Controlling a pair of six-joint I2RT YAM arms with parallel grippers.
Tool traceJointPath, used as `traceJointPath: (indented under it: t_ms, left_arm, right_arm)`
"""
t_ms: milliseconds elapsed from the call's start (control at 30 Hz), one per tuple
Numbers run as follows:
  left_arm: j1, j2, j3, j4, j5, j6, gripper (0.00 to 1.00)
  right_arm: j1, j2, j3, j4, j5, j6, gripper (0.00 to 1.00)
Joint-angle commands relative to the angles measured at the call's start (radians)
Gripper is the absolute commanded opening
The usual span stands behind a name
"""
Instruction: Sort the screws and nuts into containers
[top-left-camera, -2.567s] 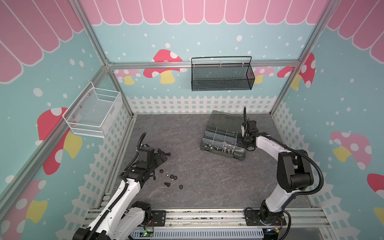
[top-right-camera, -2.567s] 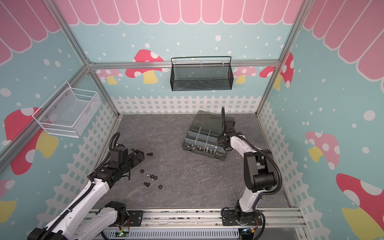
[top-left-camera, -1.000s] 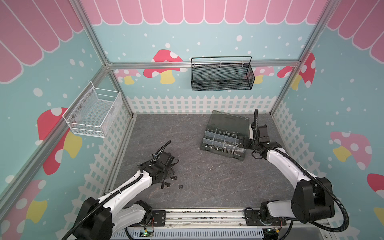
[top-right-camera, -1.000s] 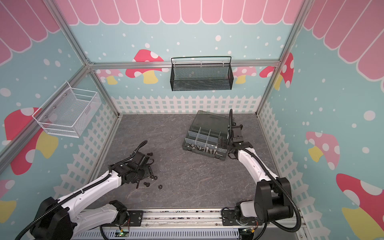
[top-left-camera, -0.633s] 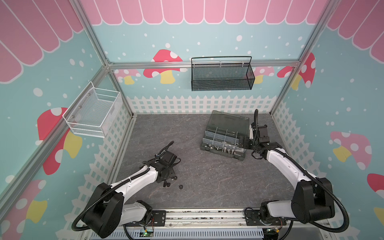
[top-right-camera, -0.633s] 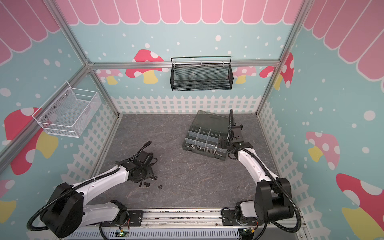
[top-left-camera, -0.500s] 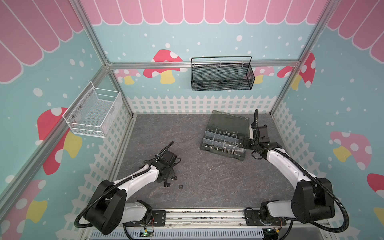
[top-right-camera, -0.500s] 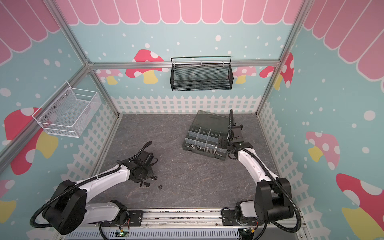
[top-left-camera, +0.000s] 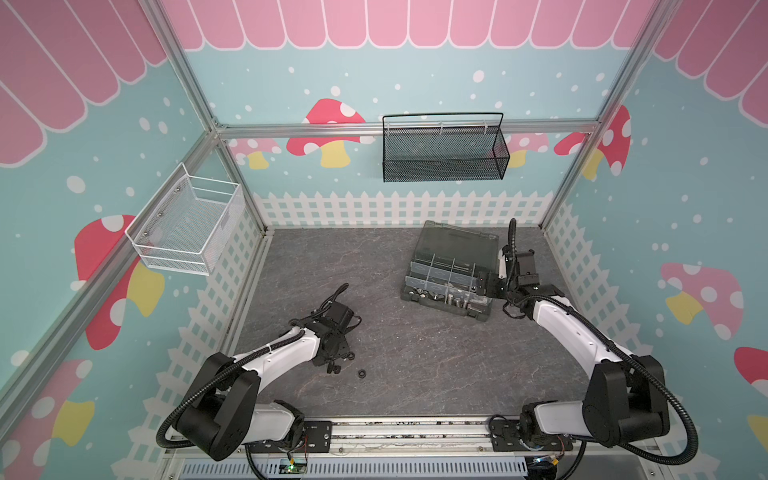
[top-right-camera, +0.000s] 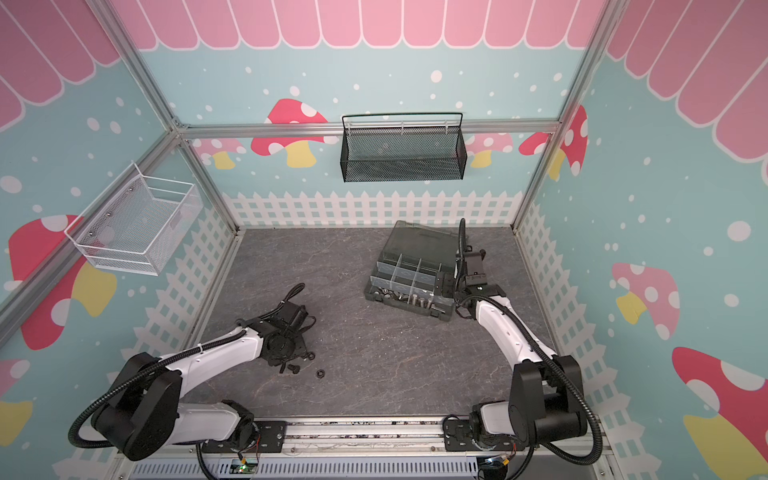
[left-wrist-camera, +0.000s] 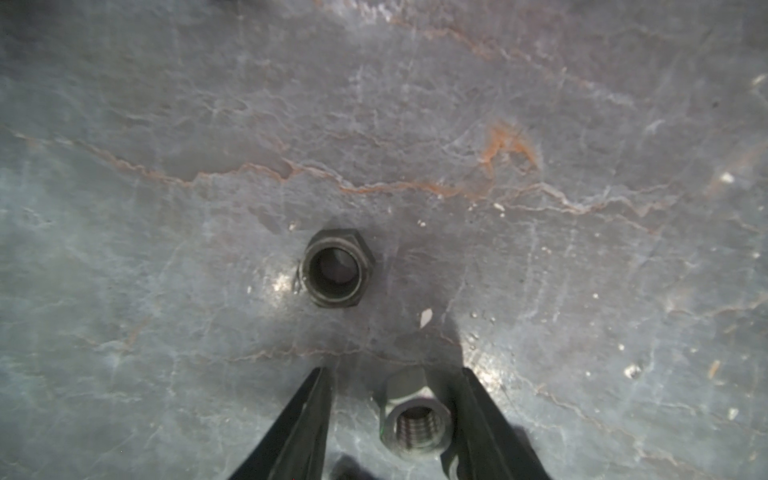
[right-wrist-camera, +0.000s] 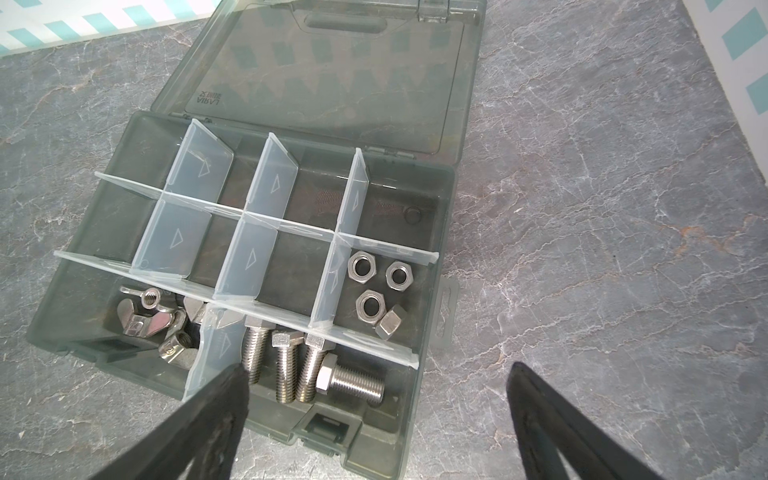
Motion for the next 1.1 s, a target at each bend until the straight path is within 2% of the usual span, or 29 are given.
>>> traceJointPath:
  t_ms: [0,200,500,700,1067]
  left_arm:
    - [0.009,-0.020,-0.029,-0.059,0.012,-0.004,0.44]
    - [0.015,-0.056,-0.039,-0.067,0.040,-0.010,0.42]
    - [0.013,-0.057,-0.046,-0.073,0.060,-0.020,0.47]
    - [0.021,-0.029,-0.046,-0.047,0.046,-0.030,0.37]
    - [0.024,0.002,-0.039,-0.029,0.040,-0.023,0.35]
  right_arm:
    - [-0.005,-0.011,-0.015,0.008,-0.009,0.010,0.98]
    - [-0.005,0.000,-0.007,0.006,-0.023,0.013,0.98]
    - [-0.005,-0.006,0.000,0.000,-0.023,0.009,0.98]
    - [-0.005,0.004,-0.006,0.000,-0.025,0.012,0.98]
    - [-0.005,0.013,-0.009,0.000,-0.038,0.015,0.98]
